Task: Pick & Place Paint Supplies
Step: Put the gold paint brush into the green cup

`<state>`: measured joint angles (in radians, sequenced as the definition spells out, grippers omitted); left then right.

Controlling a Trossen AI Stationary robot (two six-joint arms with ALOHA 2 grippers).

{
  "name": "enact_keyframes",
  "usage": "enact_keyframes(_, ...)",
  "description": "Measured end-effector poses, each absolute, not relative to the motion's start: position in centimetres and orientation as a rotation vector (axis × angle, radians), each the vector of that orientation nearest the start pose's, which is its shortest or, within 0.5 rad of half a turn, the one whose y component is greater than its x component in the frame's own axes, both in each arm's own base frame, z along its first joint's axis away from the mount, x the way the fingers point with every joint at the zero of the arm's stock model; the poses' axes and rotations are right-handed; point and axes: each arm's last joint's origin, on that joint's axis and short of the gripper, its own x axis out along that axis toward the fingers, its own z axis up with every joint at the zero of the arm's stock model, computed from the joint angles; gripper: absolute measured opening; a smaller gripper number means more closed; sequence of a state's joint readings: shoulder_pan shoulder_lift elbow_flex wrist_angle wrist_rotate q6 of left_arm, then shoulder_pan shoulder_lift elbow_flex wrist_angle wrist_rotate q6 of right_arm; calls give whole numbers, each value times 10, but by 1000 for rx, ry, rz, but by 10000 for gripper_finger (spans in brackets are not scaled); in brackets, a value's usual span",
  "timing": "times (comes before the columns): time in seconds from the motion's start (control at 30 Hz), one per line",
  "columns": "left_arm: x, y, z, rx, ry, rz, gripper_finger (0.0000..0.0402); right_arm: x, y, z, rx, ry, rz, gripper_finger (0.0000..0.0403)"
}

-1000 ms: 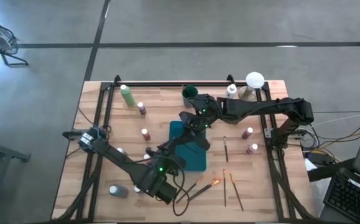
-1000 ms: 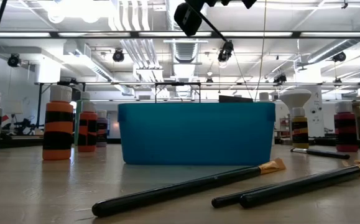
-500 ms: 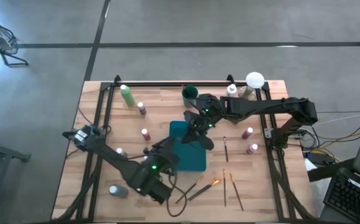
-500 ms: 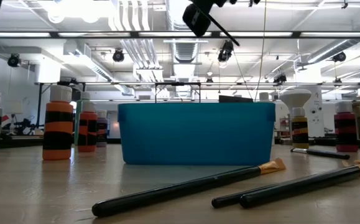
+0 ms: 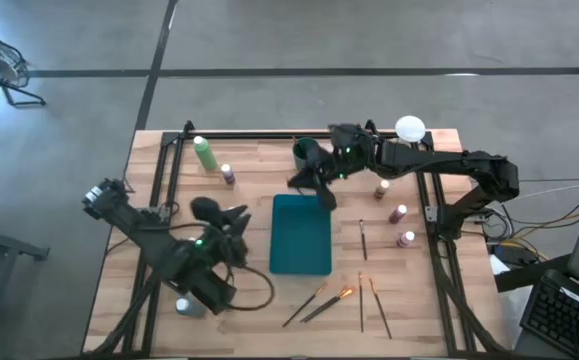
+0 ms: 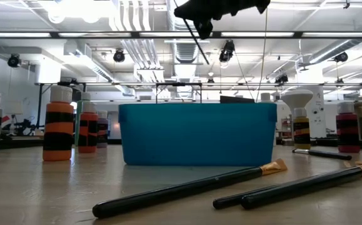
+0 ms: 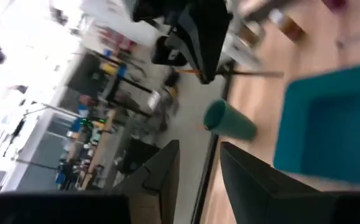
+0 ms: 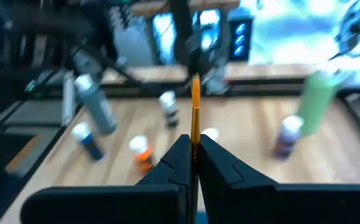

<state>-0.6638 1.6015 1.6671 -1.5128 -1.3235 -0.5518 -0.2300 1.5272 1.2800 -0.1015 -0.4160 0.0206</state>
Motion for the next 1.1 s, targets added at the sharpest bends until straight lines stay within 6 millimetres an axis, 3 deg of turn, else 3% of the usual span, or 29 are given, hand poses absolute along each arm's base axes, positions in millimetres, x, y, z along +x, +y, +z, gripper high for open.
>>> enact_keyframes(0.2,209,-159,313,570,258,780,121,338,-91,344,95,198,117,11)
enact_keyframes(0.37,200,-164,264,345,169,749,121,335,-104,352,30,132,-14,11)
enact_keyframes(0.53,206,-172,233,225,142,728,121,334,-113,357,-37,86,-149,11)
enact_keyframes(0.67,213,-177,219,202,227,605,121,331,-121,356,-49,33,-181,11)
enact_keyframes(0.77,223,-181,218,163,257,399,121,328,-128,352,-59,-2,-205,11)
enact_keyframes(0.9,234,-180,226,80,66,-59,119,325,-133,342,-88,0,-225,11)
enact_keyframes(0.97,233,-173,226,50,-37,-206,115,325,-134,336,-87,-2,-234,11)
enact_keyframes(1.1,230,-161,212,39,-32,-200,111,320,-141,324,-81,18,-352,11)
